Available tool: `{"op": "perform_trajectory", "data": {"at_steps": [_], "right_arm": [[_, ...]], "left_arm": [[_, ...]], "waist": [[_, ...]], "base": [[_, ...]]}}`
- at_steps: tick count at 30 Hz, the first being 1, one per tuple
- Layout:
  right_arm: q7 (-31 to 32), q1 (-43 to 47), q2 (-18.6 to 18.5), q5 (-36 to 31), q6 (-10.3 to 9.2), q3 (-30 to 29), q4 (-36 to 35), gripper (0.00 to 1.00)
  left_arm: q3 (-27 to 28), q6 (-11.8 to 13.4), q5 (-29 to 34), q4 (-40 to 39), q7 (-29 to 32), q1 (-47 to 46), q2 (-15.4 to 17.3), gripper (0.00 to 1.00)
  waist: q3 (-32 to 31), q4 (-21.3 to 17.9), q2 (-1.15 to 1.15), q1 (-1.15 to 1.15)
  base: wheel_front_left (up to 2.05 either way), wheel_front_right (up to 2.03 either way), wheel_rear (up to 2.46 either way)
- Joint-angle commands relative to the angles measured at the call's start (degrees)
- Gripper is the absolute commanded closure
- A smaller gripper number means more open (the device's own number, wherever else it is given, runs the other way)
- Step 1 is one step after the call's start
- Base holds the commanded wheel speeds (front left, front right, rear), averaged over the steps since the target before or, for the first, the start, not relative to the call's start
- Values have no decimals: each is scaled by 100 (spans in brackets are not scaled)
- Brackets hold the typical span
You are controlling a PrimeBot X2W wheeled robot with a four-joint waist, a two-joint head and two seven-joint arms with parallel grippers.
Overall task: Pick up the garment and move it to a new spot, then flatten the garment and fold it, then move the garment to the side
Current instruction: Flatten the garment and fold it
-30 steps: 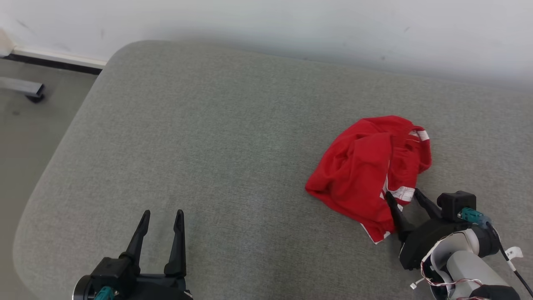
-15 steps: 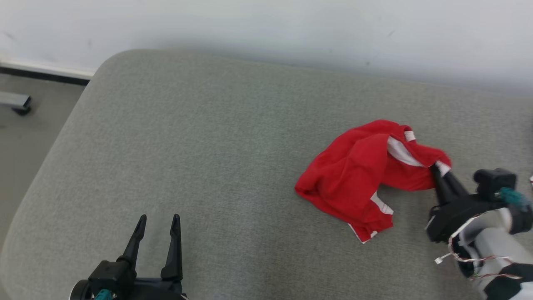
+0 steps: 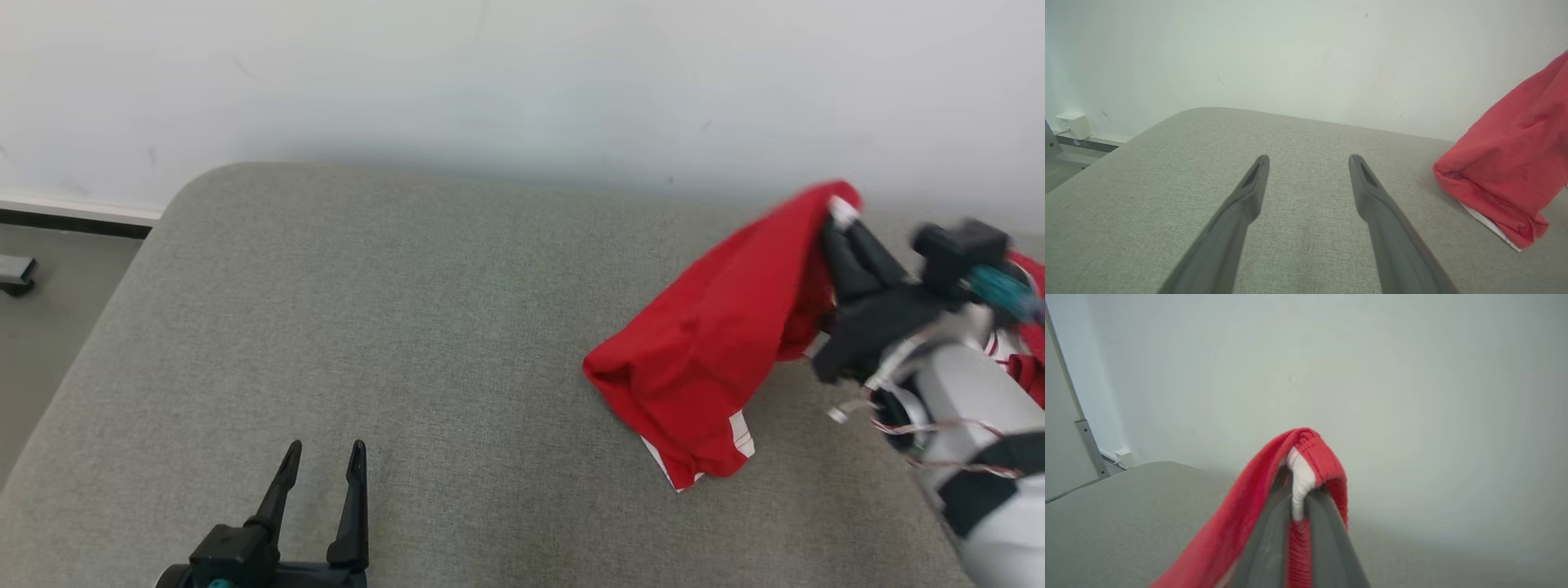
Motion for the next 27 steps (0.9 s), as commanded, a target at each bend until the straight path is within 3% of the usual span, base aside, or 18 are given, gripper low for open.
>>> {"op": "perform_trajectory", "data": {"at_steps": [1, 8, 16, 20, 27], "right_arm": [[36, -164, 99, -55, -14, 78, -53, 100], [299, -1325, 780, -45, -14, 878, -70, 100], [65, -2253, 1217, 137, -14, 1081, 502, 100], [-52, -2229, 1260, 221, -14, 1187, 815, 100], [-176, -1746, 1001, 407, -15, 1283, 1276, 100]], "left_arm": [[7, -32, -18, 15, -18, 95, -3, 0], [-142, 7, -161, 10, -18, 50, -3, 0], [-136, 62, -222, -17, -18, 76, -3, 0], [-62, 87, -226, -47, -18, 110, -2, 0], [-61, 102, -277, -67, -17, 94, -2, 0]], "waist": [[-56, 35, 0, 1], [-77, 266, 0, 1], [-3, 393, 0, 1], [24, 342, 0, 1], [59, 192, 0, 1]], "base": [[0, 0, 0], [0, 0, 0], [0, 0, 0], [0, 0, 0], [0, 0, 0]]}}
